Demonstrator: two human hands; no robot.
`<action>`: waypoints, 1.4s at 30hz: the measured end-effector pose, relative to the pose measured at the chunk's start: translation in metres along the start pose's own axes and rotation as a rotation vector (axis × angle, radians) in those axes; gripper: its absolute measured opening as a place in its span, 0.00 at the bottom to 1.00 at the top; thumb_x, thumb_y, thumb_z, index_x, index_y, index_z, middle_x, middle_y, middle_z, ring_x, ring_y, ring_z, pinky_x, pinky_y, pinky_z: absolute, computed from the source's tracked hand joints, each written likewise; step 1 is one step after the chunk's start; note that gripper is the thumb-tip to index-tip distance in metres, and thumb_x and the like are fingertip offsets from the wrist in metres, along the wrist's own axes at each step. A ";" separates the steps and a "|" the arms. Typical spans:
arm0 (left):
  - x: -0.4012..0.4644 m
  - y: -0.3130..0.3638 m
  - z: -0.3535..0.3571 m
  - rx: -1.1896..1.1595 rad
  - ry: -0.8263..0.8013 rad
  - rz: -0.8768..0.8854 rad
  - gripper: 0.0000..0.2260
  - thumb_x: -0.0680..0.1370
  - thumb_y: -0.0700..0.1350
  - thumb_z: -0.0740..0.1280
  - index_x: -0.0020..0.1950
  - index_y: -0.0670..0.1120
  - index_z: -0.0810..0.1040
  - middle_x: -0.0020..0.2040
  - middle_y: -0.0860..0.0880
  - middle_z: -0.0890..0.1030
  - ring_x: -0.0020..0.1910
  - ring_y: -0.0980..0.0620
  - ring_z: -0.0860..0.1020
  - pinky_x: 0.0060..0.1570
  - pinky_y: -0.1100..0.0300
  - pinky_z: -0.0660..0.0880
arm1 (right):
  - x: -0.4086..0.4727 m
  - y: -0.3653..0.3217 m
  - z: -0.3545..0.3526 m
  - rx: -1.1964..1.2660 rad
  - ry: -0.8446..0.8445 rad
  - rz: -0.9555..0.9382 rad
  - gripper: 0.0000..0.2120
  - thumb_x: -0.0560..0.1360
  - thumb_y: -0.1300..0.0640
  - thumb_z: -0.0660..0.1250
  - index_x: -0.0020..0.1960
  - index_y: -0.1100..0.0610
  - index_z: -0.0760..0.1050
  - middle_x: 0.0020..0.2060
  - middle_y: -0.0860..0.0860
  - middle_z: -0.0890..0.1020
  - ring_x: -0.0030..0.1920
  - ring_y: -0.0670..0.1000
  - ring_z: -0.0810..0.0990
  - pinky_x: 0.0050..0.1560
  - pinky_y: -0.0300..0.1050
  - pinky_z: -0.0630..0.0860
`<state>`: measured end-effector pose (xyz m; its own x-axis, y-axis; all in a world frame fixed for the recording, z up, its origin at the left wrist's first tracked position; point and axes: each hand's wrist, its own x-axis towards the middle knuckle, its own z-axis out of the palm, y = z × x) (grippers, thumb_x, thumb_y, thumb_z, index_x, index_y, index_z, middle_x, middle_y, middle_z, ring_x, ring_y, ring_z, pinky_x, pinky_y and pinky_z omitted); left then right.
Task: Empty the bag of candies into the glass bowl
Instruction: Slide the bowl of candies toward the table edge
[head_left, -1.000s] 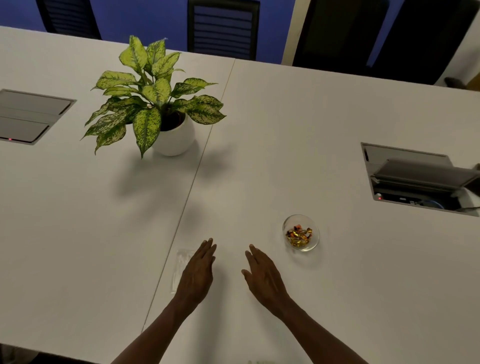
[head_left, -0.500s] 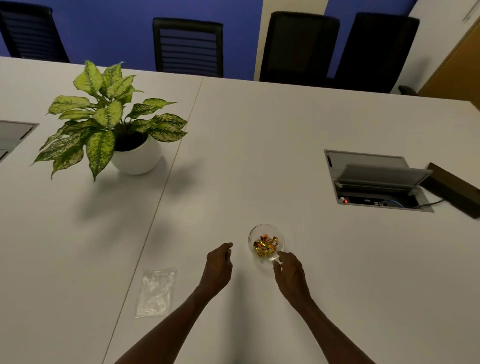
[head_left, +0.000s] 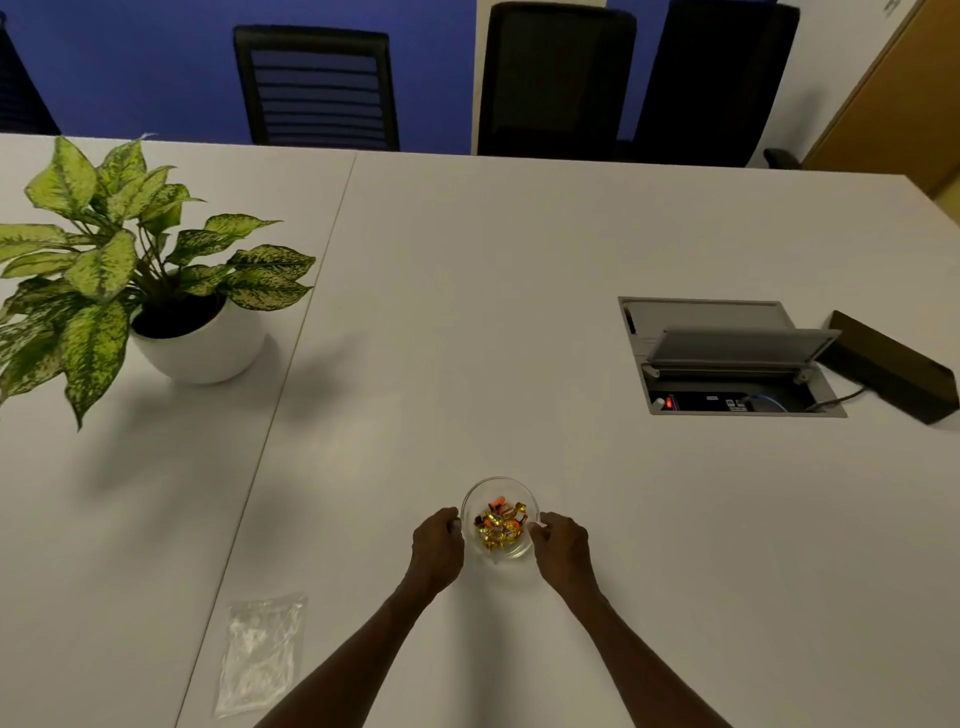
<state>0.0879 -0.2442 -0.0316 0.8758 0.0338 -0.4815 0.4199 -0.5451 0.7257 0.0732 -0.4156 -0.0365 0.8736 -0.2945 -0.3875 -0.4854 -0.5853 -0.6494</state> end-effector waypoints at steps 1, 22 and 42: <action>0.003 0.000 0.001 -0.027 -0.002 -0.001 0.11 0.80 0.36 0.58 0.43 0.43 0.78 0.45 0.38 0.83 0.43 0.43 0.77 0.45 0.55 0.71 | 0.002 0.001 0.000 -0.008 0.009 -0.008 0.08 0.78 0.60 0.67 0.50 0.65 0.80 0.42 0.59 0.85 0.46 0.58 0.83 0.50 0.49 0.80; 0.061 0.027 -0.048 -0.135 0.134 0.018 0.06 0.72 0.39 0.71 0.39 0.44 0.87 0.28 0.46 0.84 0.24 0.60 0.78 0.32 0.65 0.77 | 0.050 -0.051 -0.007 0.066 0.015 -0.108 0.17 0.77 0.63 0.65 0.31 0.69 0.71 0.25 0.61 0.76 0.33 0.66 0.82 0.32 0.59 0.81; 0.243 0.078 -0.103 -0.138 0.246 0.030 0.08 0.72 0.39 0.67 0.37 0.44 0.86 0.31 0.45 0.85 0.29 0.55 0.83 0.35 0.69 0.74 | 0.223 -0.156 0.026 0.061 0.054 -0.196 0.16 0.78 0.63 0.63 0.35 0.71 0.73 0.35 0.69 0.81 0.37 0.68 0.82 0.40 0.64 0.81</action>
<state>0.3580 -0.1917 -0.0417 0.9128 0.2308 -0.3369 0.4063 -0.4304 0.8060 0.3431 -0.3698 -0.0385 0.9512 -0.2209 -0.2153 -0.3061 -0.5887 -0.7482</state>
